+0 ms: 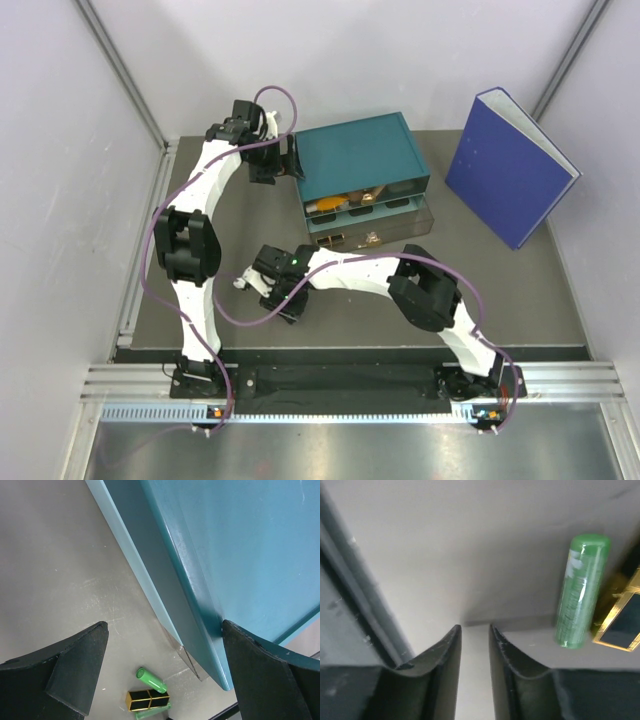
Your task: Organize the makeup
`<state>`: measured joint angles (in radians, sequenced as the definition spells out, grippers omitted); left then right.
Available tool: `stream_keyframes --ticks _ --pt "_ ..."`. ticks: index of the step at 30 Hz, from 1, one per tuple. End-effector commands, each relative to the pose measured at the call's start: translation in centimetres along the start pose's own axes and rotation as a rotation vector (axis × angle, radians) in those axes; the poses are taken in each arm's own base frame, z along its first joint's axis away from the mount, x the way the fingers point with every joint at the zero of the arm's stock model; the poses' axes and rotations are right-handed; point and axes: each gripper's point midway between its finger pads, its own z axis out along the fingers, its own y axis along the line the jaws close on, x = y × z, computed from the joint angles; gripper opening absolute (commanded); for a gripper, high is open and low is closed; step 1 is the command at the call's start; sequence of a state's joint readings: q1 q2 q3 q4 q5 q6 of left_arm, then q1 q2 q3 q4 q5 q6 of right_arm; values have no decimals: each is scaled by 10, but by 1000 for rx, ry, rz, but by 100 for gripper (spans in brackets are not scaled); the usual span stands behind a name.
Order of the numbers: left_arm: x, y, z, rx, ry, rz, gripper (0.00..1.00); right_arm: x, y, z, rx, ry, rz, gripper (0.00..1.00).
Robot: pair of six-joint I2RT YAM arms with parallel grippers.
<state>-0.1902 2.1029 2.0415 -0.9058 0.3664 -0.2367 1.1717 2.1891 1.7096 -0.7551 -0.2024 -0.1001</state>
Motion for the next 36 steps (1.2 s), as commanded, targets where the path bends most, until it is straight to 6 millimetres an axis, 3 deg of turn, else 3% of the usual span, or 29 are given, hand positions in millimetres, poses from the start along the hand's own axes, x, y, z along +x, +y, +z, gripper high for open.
stream_keyframes --ticks 1,3,6,14,18,21,24,29,33,36 --pt "14 25 -6 -76 53 -10 99 -8 -9 4 94 -12 -17 24" --pt "14 26 -6 -79 55 -13 99 -4 -14 6 120 -1 -13 13" --pt "14 27 -7 -83 54 -11 99 -5 -16 2 136 -5 -20 13" --pt "12 28 -7 -82 49 -13 99 -32 -17 -46 181 -109 -58 20" --pt "11 27 -6 -78 44 -15 99 -43 -28 -58 243 -144 -65 22" --pt "11 27 -5 -72 48 -17 99 -48 -39 -66 307 -158 -66 31" --pt "11 28 -4 -74 49 -14 99 -53 -41 -68 312 -176 -66 40" --pt "11 29 -2 -75 51 -17 99 -52 -42 -54 298 -161 -66 41" --pt "12 31 -1 -75 56 -20 99 -57 -26 -45 198 -166 -69 43" --pt "14 31 1 -78 65 -21 99 -65 -20 -48 178 -202 -69 59"
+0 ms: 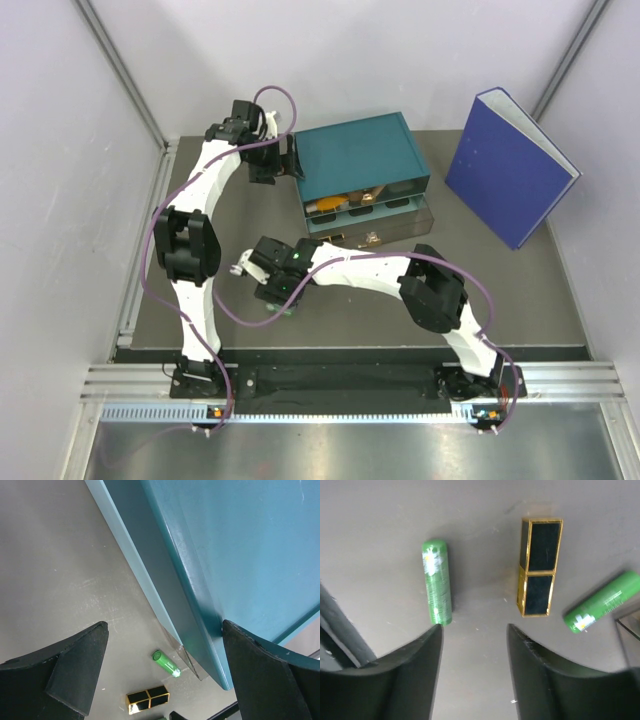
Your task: Organize the makeup
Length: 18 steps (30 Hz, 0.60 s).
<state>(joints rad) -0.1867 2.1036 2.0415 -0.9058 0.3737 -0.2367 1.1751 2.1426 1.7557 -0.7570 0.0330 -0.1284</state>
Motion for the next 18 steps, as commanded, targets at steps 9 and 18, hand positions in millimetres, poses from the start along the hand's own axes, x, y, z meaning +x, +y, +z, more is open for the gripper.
stream_keyframes --ticks 9,18 --pt "18 36 4 -92 76 -24 99 -45 46 -2 -194 -131 -21 76" --pt "18 39 4 -97 79 -31 99 -26 21 8 -61 -73 49 76"
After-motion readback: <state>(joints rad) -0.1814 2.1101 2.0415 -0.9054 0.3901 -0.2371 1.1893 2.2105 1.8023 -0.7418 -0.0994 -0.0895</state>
